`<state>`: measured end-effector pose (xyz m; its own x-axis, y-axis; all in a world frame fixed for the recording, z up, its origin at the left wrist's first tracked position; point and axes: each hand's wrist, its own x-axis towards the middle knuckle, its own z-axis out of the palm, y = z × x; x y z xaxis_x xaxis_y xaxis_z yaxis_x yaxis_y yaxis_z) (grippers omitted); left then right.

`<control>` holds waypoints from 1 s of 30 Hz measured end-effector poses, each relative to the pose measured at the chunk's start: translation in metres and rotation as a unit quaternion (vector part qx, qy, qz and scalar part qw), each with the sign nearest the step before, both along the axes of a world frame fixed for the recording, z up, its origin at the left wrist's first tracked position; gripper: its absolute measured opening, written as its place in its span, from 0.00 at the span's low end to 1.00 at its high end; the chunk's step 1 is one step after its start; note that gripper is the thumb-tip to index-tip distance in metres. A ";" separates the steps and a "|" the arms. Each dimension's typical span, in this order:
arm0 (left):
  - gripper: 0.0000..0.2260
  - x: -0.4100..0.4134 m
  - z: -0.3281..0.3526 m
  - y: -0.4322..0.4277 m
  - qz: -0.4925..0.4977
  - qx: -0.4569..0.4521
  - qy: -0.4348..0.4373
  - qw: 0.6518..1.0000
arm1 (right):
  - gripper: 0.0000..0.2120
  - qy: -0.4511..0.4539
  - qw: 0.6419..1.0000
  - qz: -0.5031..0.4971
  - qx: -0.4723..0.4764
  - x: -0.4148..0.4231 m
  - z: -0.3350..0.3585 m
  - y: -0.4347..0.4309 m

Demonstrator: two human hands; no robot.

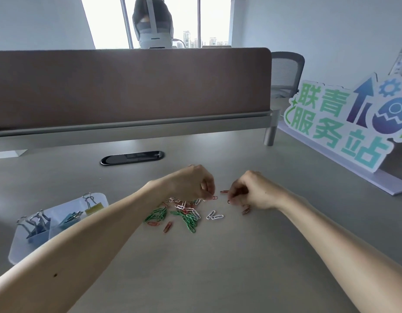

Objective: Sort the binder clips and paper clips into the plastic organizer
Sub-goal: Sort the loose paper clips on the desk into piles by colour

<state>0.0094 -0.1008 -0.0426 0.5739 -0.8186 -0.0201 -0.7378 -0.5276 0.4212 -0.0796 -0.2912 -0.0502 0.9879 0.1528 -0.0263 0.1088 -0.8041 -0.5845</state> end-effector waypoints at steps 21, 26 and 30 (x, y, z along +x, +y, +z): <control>0.06 0.025 -0.005 0.080 0.119 0.092 -0.018 0.988 | 0.05 -0.092 0.991 0.080 -0.059 0.060 -0.006 0.071; 0.11 0.026 -0.012 0.079 0.115 0.085 -0.022 0.989 | 0.04 -0.048 0.985 0.115 -0.118 0.077 -0.009 0.078; 0.09 0.028 -0.013 0.080 0.114 0.097 -0.024 0.989 | 0.04 -0.054 0.984 0.124 -0.119 0.079 -0.006 0.072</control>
<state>0.0369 -0.0209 -0.0560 0.7466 -0.6522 -0.1317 -0.6079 -0.7491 0.2634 -0.0002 -0.2193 -0.0567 0.9199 0.3920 0.0121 0.3701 -0.8576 -0.3571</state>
